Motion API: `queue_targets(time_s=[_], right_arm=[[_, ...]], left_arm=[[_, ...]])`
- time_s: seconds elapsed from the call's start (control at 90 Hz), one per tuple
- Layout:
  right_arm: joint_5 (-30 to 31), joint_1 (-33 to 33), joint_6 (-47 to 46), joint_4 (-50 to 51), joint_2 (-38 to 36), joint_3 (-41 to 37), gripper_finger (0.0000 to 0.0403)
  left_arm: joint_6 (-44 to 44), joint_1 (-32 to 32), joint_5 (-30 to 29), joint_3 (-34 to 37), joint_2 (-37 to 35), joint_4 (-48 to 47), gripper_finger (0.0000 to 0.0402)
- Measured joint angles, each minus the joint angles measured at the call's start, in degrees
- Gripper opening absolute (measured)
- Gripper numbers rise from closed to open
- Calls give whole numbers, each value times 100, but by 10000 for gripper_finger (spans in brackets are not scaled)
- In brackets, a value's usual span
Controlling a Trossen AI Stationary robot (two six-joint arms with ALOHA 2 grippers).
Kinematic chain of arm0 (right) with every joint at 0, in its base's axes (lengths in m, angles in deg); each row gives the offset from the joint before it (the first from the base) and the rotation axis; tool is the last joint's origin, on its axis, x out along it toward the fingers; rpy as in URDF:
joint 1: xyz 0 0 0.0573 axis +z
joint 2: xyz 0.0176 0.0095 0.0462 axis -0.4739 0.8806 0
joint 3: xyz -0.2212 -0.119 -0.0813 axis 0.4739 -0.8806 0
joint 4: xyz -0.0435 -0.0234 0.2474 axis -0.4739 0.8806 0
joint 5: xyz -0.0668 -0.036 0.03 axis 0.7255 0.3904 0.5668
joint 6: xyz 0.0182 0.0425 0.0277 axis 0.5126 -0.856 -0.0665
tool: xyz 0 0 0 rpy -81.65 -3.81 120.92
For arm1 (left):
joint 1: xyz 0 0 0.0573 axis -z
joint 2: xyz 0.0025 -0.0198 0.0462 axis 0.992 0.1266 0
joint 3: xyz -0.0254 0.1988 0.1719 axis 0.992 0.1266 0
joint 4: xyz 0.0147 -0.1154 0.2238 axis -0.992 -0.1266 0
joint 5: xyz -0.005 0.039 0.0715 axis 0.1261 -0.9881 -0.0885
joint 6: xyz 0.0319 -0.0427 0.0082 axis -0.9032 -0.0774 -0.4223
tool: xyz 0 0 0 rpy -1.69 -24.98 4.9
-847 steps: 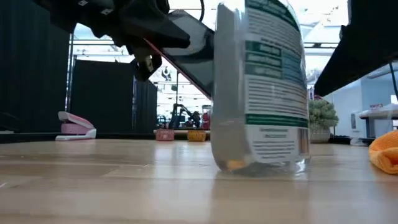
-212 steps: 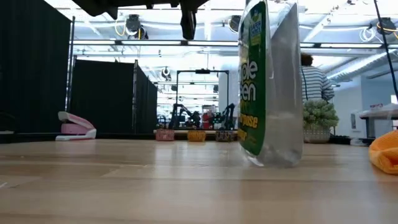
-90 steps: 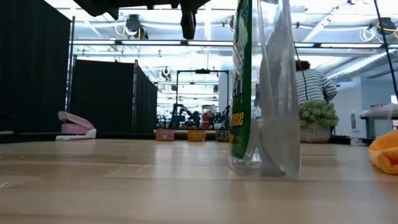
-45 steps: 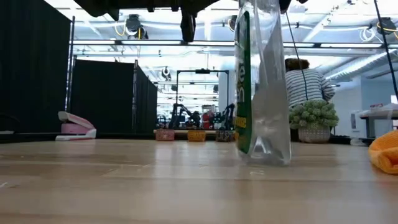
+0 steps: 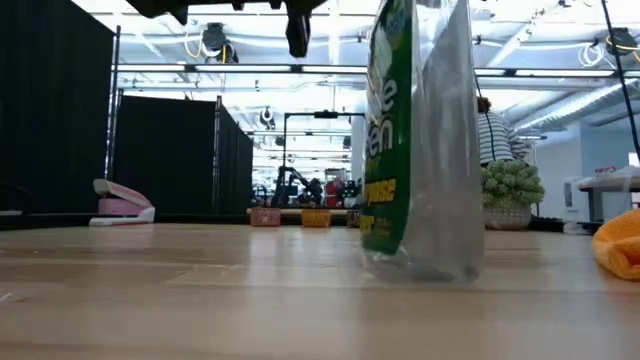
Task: Apply microfiber cloth
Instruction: Spray the front of the cellphone using spray bottle
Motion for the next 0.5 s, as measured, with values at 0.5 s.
queue_targets(time_s=[0.5], right_arm=[[-37,189,-1514,1210,-242,43,343]], left_arm=[[-463,-86,-153,7,-1068,-1873,9]])
